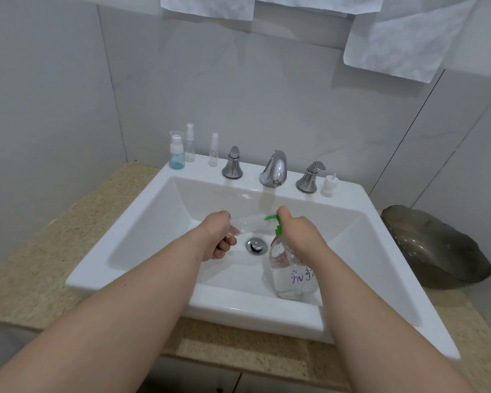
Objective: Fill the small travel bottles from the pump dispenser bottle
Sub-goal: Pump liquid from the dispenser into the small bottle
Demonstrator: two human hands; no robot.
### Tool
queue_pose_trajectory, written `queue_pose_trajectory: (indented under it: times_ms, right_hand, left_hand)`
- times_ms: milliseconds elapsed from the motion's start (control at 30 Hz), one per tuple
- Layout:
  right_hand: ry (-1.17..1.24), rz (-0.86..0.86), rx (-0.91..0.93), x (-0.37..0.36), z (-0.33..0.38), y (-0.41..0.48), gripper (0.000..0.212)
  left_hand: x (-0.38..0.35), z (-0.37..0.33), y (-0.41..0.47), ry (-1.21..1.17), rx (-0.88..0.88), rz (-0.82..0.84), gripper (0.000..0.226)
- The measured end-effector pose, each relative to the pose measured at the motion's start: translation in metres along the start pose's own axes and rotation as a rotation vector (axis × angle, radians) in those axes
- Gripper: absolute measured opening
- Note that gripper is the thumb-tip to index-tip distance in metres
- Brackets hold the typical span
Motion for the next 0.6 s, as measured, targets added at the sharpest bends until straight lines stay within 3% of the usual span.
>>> queue_pose_trajectory:
  times_ms: [367,600]
  right_hand:
    - [-0.017,-0.016,-0.003,0.0023,-0.0008,-0.0015,0.051]
    - [-0.110,0.002,-0.021,0.0028,-0.0022,-0.0042,0.091]
  left_hand:
    - [-0.0004,0.0023,-0.0003,0.026,0.015,0.048,0.019]
    - [-0.0005,-0.0002,-0.0054,0.025,0.007,0.029,0.025]
Point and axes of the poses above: each hand's wrist, its own y-axis towards the middle knuckle, its own x-axis out of the back of the hand, z = x × y, the point moved 4 cm from there along y, towards the middle knuckle, and after that the axes turned 6 degrees about -x, right-handed, at the moved point
